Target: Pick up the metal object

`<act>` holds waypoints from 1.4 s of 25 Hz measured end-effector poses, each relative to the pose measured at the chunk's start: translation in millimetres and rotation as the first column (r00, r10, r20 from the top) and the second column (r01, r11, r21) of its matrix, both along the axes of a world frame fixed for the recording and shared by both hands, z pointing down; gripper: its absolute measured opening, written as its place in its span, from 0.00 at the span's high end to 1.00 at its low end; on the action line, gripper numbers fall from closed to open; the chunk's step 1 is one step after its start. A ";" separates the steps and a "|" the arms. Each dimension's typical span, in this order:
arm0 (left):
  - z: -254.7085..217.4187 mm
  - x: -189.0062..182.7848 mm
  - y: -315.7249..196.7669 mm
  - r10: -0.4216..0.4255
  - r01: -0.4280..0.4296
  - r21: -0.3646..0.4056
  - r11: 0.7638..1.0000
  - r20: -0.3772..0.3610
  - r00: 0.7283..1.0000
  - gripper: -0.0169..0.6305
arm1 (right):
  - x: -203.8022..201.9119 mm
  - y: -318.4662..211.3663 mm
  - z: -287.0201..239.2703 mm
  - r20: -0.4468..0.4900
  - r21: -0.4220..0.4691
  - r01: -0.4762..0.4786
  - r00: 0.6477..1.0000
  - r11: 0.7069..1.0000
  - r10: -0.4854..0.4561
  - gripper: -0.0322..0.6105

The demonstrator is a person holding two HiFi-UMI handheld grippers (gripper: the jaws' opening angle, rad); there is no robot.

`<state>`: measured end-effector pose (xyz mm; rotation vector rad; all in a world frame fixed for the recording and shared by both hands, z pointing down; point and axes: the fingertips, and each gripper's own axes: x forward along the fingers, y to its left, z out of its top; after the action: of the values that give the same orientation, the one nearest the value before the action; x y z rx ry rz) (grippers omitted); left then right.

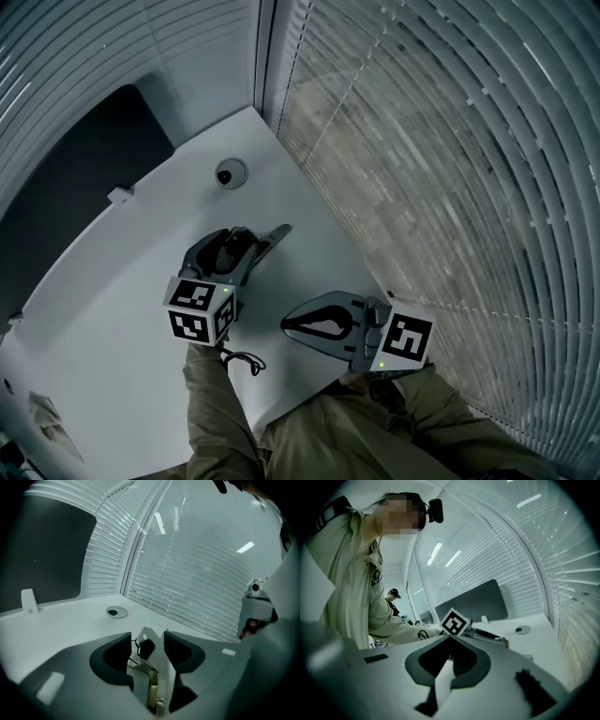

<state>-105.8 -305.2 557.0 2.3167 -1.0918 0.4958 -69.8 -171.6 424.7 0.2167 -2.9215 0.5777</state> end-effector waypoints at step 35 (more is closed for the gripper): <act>-159.2 11.5 144.4 -0.013 0.025 0.342 0.939 -0.038 0.999 0.97 | 27.9 34.6 -66.3 0.086 0.185 0.056 0.994 0.981 -0.073 0.94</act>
<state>-94.3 -160.8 397.8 2.5978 -1.2656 0.2710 -41.9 -136.9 358.4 0.1177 -3.0596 0.3181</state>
